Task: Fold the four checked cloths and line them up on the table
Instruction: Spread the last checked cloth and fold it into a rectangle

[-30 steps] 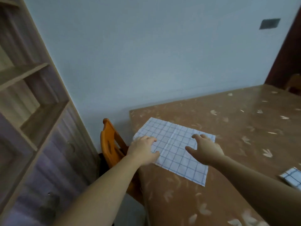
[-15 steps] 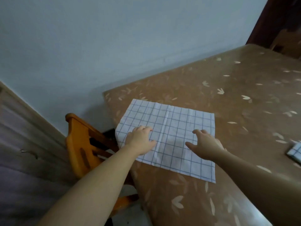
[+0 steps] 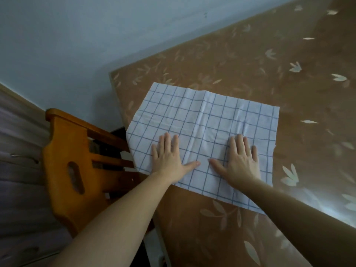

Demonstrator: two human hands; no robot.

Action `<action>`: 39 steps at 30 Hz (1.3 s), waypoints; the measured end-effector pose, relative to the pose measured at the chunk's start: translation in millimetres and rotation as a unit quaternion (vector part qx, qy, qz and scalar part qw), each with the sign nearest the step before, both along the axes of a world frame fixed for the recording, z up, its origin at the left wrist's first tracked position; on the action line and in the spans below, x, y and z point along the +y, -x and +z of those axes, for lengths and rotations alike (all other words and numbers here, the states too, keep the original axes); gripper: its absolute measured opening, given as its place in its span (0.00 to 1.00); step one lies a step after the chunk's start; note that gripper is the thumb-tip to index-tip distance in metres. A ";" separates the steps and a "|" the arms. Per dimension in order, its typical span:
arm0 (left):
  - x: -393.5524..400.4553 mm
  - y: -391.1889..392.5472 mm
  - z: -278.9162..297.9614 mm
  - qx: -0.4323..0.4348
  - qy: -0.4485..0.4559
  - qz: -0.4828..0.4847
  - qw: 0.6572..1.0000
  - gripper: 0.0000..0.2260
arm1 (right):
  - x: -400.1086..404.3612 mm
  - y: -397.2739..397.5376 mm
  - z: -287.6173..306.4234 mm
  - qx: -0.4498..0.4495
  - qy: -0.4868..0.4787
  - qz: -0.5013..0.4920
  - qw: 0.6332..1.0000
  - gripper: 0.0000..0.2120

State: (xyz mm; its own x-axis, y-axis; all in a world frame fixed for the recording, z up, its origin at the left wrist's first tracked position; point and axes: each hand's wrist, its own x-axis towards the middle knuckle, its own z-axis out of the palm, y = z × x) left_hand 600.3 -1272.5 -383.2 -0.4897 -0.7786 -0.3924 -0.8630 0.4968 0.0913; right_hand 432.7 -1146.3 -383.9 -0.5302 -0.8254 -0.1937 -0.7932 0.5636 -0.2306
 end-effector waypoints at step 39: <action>91.0 -3.2 92.2 0.471 -0.118 -0.076 0.871 0.07 | 84.3 -27.5 114.3 -0.244 0.157 -0.154 0.945 0.22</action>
State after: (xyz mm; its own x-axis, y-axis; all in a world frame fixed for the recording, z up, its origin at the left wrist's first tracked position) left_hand 603.5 -1181.4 -291.0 -0.7714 -0.6288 0.0977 -0.2768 0.4698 0.8382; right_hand 460.3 -1062.0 -269.6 -0.6653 -0.7045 -0.2473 -0.3599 0.5928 -0.7205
